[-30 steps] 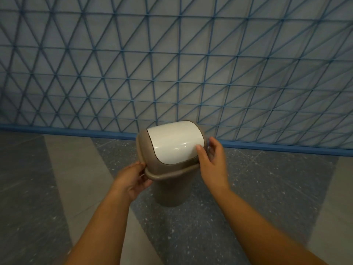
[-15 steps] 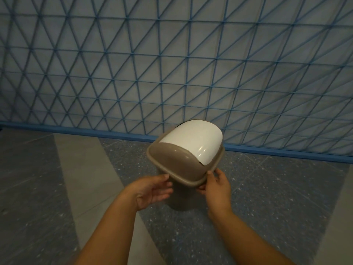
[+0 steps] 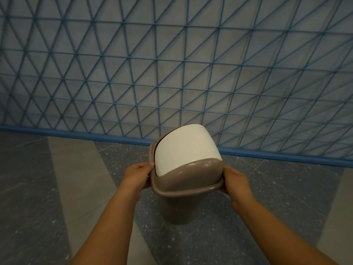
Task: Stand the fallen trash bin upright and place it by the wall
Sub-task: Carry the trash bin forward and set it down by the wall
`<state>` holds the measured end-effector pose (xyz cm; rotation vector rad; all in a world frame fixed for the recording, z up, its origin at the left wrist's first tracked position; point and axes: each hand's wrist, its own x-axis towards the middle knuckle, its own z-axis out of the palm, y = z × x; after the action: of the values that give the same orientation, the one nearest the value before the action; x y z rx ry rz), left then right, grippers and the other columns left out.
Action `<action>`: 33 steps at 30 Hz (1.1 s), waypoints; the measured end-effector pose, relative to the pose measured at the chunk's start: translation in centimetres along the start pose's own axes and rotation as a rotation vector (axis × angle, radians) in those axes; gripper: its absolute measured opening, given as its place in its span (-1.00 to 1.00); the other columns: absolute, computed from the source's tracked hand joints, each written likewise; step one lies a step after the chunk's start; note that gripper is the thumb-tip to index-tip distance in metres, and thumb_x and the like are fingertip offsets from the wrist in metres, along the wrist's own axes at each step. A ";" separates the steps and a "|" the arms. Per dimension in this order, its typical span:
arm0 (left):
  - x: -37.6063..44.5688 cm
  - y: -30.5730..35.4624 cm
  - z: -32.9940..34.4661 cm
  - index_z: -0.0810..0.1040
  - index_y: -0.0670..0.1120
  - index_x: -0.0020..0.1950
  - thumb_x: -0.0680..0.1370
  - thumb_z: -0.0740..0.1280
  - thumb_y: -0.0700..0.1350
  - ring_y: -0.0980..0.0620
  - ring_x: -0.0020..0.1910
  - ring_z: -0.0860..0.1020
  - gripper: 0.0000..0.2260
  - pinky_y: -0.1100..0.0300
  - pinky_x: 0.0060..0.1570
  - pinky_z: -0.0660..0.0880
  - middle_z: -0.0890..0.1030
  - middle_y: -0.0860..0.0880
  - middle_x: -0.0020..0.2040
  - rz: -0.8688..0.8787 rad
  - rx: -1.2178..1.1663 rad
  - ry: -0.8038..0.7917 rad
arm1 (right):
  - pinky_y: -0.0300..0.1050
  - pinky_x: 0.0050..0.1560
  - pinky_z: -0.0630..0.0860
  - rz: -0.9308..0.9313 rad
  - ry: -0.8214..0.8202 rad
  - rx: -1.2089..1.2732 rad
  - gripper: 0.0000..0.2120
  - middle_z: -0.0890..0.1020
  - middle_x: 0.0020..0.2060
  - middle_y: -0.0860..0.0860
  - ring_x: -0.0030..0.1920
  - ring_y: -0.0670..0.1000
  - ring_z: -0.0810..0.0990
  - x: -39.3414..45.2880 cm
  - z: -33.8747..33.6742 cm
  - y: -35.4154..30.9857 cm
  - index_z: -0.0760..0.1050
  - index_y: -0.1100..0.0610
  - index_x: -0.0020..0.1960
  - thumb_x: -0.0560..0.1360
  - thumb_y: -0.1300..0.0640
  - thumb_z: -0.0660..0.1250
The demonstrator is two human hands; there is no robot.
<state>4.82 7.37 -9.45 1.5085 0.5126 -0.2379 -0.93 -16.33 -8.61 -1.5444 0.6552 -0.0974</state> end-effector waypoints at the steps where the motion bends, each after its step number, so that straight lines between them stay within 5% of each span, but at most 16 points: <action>1: 0.1 0.0 0.0 0.59 -0.20 0.01 0.53 0.33 -0.13 -0.11 -0.24 0.60 -0.84 0.11 -0.33 0.54 0.64 -0.19 -0.14 0.004 0.001 0.007 | -0.04 -0.17 0.58 -0.014 0.012 0.034 -0.76 0.64 -0.21 0.12 -0.13 0.11 0.59 -0.6 0.1 0.6 0.62 0.12 -0.02 0.55 0.08 0.20; 6: 0.2 0.1 0.1 0.58 -0.18 0.00 0.53 0.32 -0.15 -0.09 -0.24 0.58 -0.88 0.12 -0.37 0.52 0.63 -0.17 -0.15 -0.016 -0.024 -0.004 | -0.15 -0.28 0.55 -0.015 0.013 0.172 -0.73 0.60 -0.18 0.11 -0.22 0.05 0.61 -5.1 1.4 3.7 0.42 0.11 0.23 0.57 0.04 0.18; 9: 0.0 0.2 0.0 0.57 -0.17 -0.04 0.54 0.31 -0.16 -0.07 -0.26 0.58 -0.90 0.14 -0.40 0.52 0.62 -0.15 -0.18 -0.028 -0.038 -0.035 | -0.09 -0.20 0.61 0.032 -0.041 0.319 -0.44 0.62 -0.07 0.14 -0.14 0.11 0.68 -6.7 3.6 4.2 0.15 -0.10 0.41 0.51 0.15 0.32; 12: -0.4 0.2 -0.2 0.56 -0.13 -0.10 0.54 0.30 -0.15 -0.05 -0.26 0.57 -0.92 0.14 -0.40 0.50 0.62 -0.12 -0.23 -0.074 -0.055 -0.105 | -0.10 -0.23 0.61 0.107 -0.025 0.486 -0.37 0.62 0.00 0.20 -0.12 0.13 0.68 -7.1 5.0 3.4 0.09 -0.15 0.44 0.52 0.20 0.31; 18: -1.0 0.4 -0.9 0.55 -0.17 -0.05 0.54 0.30 -0.16 0.01 -0.29 0.55 -0.91 0.20 -0.45 0.54 0.61 -0.08 -0.33 -0.153 -0.016 -0.219 | -0.11 -0.35 0.58 0.092 -0.117 0.320 -0.60 0.62 -0.11 0.13 -0.28 0.03 0.59 -4.5 2.8 1.6 0.26 -0.08 0.41 0.60 0.14 0.14; 21: -0.8 0.1 -1.1 0.55 -0.15 0.03 0.50 0.37 -0.05 -0.01 -0.22 0.57 -0.79 0.19 -0.38 0.55 0.61 -0.10 -0.20 -0.097 -0.078 -0.169 | -0.16 -0.39 0.43 0.078 -0.103 0.080 -0.77 0.53 -0.33 0.02 -0.36 -0.02 0.47 -2.0 0.4 0.2 0.52 0.01 0.10 0.60 0.06 0.10; 25: -0.7 -0.7 -0.6 0.59 -0.13 0.07 0.52 0.33 -0.09 -0.01 -0.19 0.61 -0.82 0.18 -0.34 0.56 0.66 -0.11 -0.14 -0.074 -0.099 -0.168 | -0.15 -0.37 0.41 0.094 0.018 0.052 -0.75 0.53 -0.45 0.06 -0.41 0.00 0.44 0.4 -1.7 -0.6 0.51 0.10 -0.32 0.52 0.11 0.23; 30: -1.2 -1.8 0.0 0.63 -0.14 -0.06 0.57 0.26 -0.10 -0.02 -0.26 0.63 -0.82 0.18 -0.42 0.57 0.69 -0.05 -0.38 -0.125 -0.112 -0.142 | -0.10 -0.17 0.56 0.041 -0.005 0.081 -0.82 0.71 -0.17 0.04 -0.15 0.03 0.64 0.0 -2.3 0.5 0.65 0.06 -0.01 0.50 0.03 0.31; 33: -1.4 -1.3 -0.5 0.61 -0.12 -0.08 0.56 0.27 -0.07 0.00 -0.26 0.62 -0.83 0.19 -0.41 0.55 0.68 -0.02 -0.40 -0.091 -0.093 -0.231 | -0.06 -0.08 0.60 -0.025 -0.064 0.065 -0.82 0.74 -0.18 0.01 -0.10 0.04 0.69 -1.0 -3.0 1.4 0.64 -0.07 0.04 0.52 0.04 0.28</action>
<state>2.92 7.55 -9.94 1.3485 0.4025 -0.4481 -3.57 -18.47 -9.29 -1.4875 0.5767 -0.0874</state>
